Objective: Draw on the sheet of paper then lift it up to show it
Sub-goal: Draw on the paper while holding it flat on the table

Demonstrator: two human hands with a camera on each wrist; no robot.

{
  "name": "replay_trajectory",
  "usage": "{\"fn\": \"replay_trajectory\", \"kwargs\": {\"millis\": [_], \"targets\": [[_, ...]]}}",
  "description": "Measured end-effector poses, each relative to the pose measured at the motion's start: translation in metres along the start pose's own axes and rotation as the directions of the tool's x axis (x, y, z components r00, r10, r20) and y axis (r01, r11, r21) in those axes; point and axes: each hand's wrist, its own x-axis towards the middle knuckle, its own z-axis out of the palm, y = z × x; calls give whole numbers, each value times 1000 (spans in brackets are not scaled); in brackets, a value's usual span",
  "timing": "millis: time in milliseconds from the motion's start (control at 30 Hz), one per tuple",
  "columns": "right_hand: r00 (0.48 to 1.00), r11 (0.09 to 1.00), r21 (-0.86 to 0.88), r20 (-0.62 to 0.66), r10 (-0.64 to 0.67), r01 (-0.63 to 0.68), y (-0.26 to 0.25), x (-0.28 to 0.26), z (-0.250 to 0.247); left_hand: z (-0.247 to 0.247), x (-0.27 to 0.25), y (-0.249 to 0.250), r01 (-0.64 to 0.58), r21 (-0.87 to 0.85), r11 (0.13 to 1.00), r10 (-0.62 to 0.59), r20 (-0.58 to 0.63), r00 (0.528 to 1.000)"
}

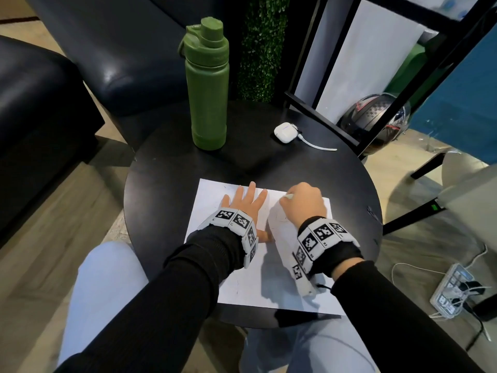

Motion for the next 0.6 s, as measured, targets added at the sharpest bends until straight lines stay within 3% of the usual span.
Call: {"fn": "replay_trajectory", "kwargs": {"millis": [100,233,433,600], "targets": [[1000,999,-27,-7,-22,22,2,-1,-4,0,1,0,5,9,1000,-5,-5,1000],[984,982,-58,28,-177,178,-11,-9,10,0,3,-2,6,23,1000,-6,-15,1000],[999,991,-131,-16,-37,35,12,-3,-15,-3,0,0,3,23,1000,-4,19,1000],[988,984,-89,16,-151,152,-11,-15,7,1,3,-2,8,19,1000,-8,-14,1000]]}}
